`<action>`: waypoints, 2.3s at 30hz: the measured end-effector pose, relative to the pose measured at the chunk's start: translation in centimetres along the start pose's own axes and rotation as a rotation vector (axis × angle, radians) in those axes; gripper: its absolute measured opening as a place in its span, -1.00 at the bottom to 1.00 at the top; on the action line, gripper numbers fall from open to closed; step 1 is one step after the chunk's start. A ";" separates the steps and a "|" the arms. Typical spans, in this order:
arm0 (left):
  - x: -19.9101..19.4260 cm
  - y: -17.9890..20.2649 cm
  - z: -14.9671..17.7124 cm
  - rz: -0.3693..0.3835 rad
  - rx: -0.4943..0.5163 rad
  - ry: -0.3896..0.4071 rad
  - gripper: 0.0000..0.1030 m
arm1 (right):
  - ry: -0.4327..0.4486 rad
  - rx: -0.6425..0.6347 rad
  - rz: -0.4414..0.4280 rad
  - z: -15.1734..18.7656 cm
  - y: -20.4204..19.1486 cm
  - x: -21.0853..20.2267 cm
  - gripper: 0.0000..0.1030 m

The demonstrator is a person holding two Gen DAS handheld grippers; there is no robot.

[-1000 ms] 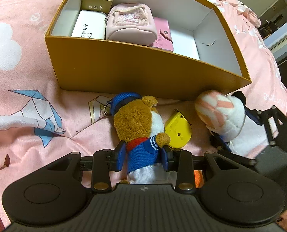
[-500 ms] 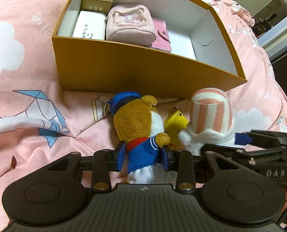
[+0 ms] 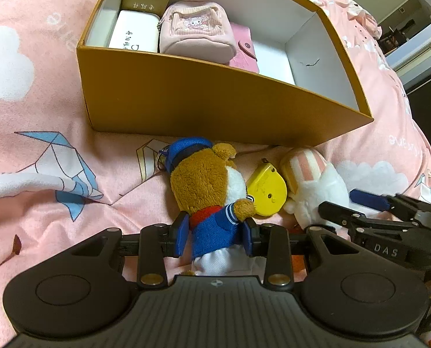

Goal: Organize objects
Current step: 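Grasp the white plush with the right tool and lift it, then carry the dog plush and white plush over the shoebox with both tools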

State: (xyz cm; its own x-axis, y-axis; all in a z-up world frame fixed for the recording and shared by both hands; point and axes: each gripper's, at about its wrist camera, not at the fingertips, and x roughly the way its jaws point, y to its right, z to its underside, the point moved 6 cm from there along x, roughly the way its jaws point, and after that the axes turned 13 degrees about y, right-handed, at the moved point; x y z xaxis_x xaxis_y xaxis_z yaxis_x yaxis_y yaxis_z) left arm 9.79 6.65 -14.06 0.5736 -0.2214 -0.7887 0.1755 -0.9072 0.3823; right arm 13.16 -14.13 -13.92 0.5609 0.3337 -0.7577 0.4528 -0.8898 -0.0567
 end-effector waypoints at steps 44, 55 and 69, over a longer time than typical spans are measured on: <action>-5.1 3.7 -1.4 0.144 0.112 0.140 -0.24 | 0.137 -0.223 -0.093 -3.7 -1.8 -6.8 0.22; -9.1 6.2 -7.9 0.225 0.116 0.352 -0.24 | 0.307 -0.125 -0.213 -10.5 -2.4 -8.3 0.22; -4.3 3.7 -14.5 0.167 0.011 0.377 -0.24 | 0.141 -0.214 -0.176 -15.1 -1.3 0.9 0.22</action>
State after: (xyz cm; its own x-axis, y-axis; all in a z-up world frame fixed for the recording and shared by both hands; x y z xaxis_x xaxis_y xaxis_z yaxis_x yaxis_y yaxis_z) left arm 19.58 9.44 -2.26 0.8468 -0.2214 -0.4837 0.0477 -0.8740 0.4836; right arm 23.60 -7.98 -4.70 0.5451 0.5297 -0.6498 0.6784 -0.7341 -0.0293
